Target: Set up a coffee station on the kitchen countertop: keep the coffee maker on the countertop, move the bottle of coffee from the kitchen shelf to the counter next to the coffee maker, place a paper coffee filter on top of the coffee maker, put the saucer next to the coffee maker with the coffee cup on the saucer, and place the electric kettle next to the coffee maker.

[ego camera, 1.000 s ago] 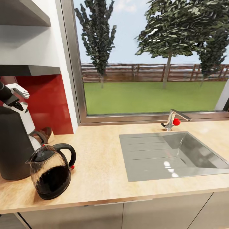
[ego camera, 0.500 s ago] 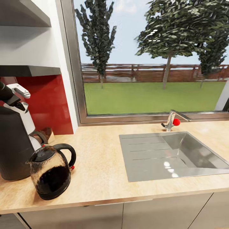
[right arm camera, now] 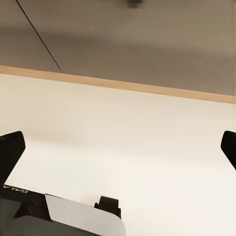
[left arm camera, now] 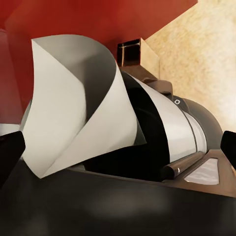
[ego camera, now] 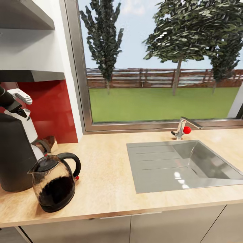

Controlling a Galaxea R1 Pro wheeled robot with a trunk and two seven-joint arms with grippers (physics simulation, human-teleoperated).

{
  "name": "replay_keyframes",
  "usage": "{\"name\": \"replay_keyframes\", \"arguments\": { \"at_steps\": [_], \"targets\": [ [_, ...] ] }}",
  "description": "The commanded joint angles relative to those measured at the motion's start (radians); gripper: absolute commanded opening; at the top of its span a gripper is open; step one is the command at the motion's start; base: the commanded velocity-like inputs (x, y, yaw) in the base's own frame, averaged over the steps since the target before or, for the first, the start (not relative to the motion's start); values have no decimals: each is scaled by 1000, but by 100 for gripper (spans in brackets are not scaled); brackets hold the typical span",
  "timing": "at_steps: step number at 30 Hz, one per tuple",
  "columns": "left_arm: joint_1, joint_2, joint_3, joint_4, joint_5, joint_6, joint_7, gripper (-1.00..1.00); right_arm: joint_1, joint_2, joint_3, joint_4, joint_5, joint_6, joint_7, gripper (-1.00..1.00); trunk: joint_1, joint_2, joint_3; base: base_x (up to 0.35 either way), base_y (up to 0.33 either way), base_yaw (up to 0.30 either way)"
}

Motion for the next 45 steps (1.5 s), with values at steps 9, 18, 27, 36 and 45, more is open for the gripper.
{"name": "replay_keyframes", "arguments": {
  "at_steps": [9, 18, 27, 36, 45],
  "targets": [
    [-3, 1, -5, -2, 0, 6, -3, 100, -1, 0, -1, 1, 7, -3, 1, 100, 0, -1, 5, 0, 0, 0],
    [-3, 1, -5, -2, 0, 6, -3, 100, -1, 0, -1, 1, 7, -3, 1, 100, 0, -1, 5, 0, 0, 0],
    [-3, 1, -5, -3, 0, 6, -3, 100, -1, 0, -1, 1, 7, -3, 1, 100, 0, -1, 6, -19, 0, 0],
    [-3, 1, -5, -2, 0, 6, -3, 100, -1, 0, -1, 1, 7, -3, 1, 100, 0, -1, 6, -36, 0, 0],
    [-3, 1, -5, -2, 1, 6, -3, 100, -1, 0, -1, 1, 7, -3, 1, 100, 0, -1, 6, -4, 0, 0]
  ]
}}
